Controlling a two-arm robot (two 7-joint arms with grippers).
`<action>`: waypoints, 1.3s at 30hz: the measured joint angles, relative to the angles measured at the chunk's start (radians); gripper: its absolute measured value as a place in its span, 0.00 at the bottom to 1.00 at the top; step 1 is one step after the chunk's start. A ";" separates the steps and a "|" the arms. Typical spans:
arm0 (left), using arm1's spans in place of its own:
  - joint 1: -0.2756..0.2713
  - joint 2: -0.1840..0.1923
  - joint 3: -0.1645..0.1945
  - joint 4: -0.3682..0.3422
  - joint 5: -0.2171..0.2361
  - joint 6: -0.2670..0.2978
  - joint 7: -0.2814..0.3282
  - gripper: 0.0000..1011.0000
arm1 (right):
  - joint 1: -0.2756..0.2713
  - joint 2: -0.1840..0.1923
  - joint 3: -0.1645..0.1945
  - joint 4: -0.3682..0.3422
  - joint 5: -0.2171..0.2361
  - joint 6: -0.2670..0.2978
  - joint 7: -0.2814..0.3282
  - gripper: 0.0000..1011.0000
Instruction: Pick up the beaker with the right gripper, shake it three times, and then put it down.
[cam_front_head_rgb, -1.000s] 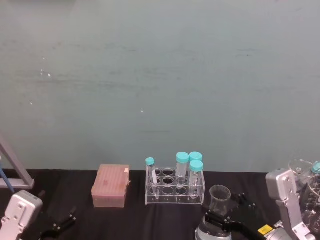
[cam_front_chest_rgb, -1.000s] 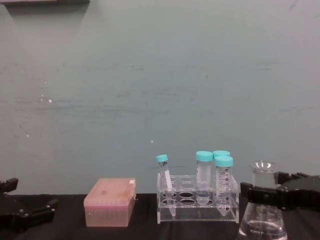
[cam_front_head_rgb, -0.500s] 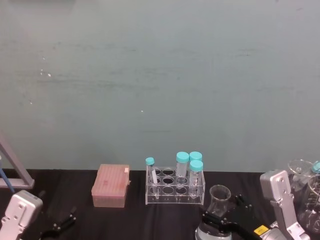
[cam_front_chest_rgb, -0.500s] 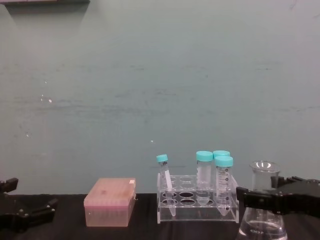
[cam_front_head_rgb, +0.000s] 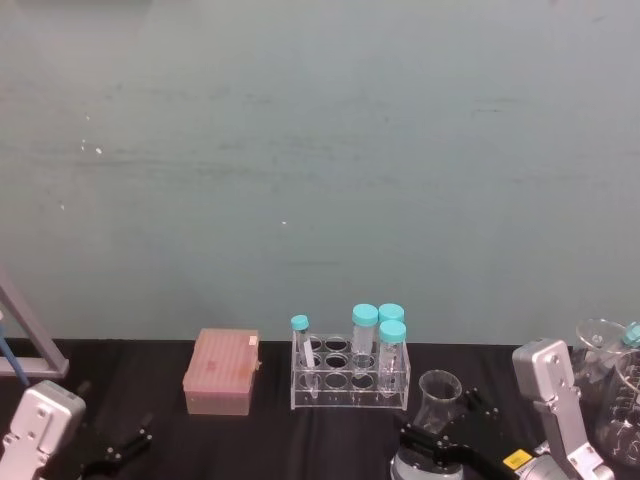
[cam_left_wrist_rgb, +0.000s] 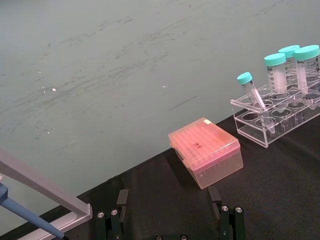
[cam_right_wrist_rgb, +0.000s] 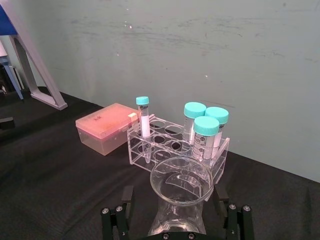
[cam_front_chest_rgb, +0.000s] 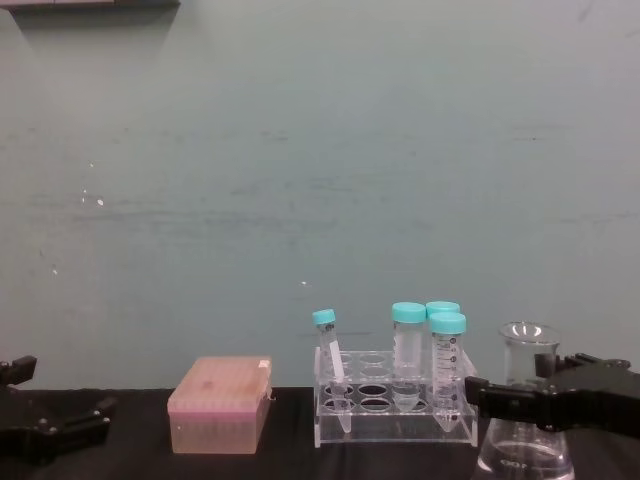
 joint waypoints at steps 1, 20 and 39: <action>0.000 0.000 0.000 0.000 0.000 0.000 0.000 0.99 | 0.000 0.000 0.000 0.000 0.000 0.000 0.000 0.99; 0.000 0.000 0.000 0.000 0.000 0.000 0.000 0.99 | -0.002 0.001 0.000 -0.003 0.004 0.000 0.000 0.74; 0.000 0.000 0.000 0.000 0.000 0.000 0.000 0.99 | -0.002 0.002 0.000 -0.003 0.005 -0.001 -0.001 0.45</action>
